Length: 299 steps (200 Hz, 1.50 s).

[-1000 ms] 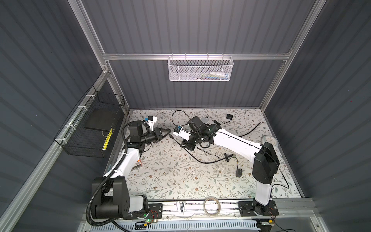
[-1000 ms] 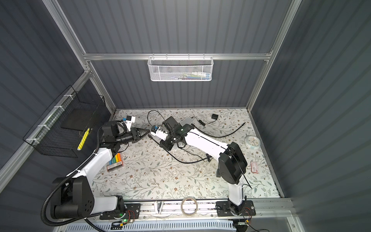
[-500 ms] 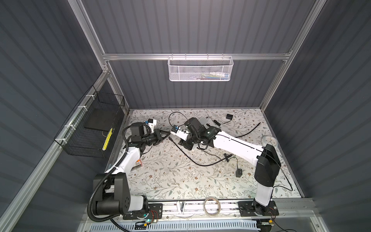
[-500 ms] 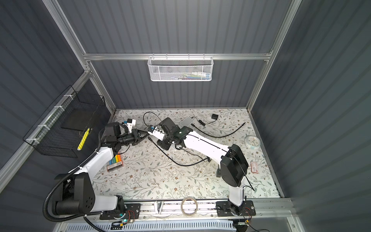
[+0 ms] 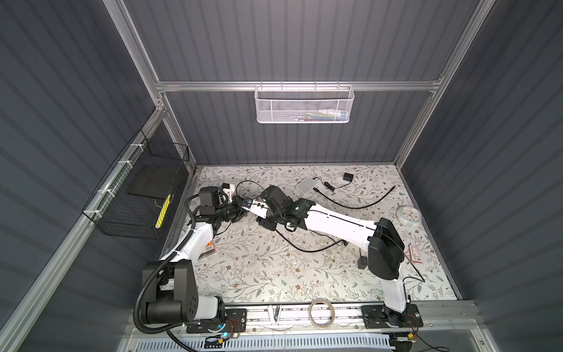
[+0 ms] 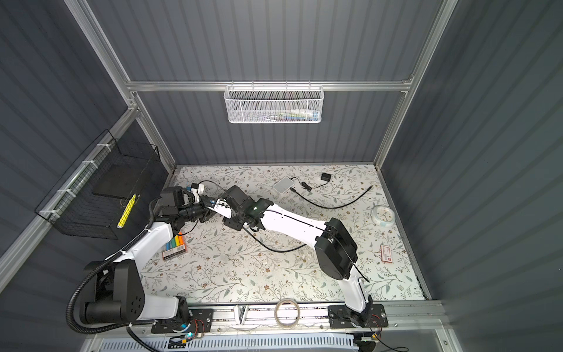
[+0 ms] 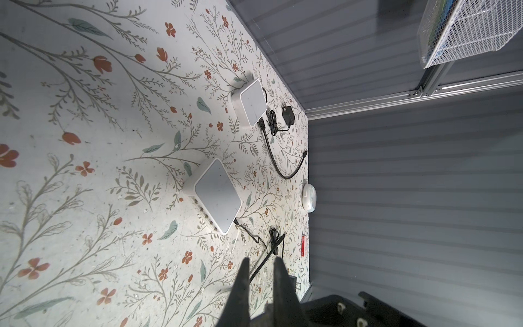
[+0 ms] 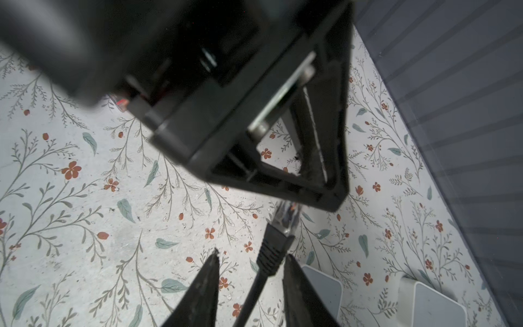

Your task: Insert the plug into the switch port

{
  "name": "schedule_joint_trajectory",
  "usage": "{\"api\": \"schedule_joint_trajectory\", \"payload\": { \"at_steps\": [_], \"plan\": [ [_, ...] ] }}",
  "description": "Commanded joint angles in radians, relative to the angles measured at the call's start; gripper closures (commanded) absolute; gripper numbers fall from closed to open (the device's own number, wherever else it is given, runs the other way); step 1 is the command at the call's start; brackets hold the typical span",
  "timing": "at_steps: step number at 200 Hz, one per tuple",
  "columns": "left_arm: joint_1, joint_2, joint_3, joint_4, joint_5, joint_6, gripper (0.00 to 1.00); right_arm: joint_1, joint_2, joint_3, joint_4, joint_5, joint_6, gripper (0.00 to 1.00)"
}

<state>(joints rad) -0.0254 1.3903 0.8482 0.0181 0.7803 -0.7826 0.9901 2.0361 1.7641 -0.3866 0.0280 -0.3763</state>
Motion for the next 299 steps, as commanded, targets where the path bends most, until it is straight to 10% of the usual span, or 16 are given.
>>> {"api": "schedule_joint_trajectory", "payload": {
  "at_steps": [1,299],
  "plan": [
    [-0.005,0.010,0.006,-0.010,0.002,-0.017,1.00,0.001,0.011,0.035,0.029,0.031,-0.016,0.60],
    [0.008,-0.003,-0.007,0.018,0.034,-0.036,1.00,0.001,0.089,0.065,0.032,0.168,-0.021,0.79]
  ]
}}
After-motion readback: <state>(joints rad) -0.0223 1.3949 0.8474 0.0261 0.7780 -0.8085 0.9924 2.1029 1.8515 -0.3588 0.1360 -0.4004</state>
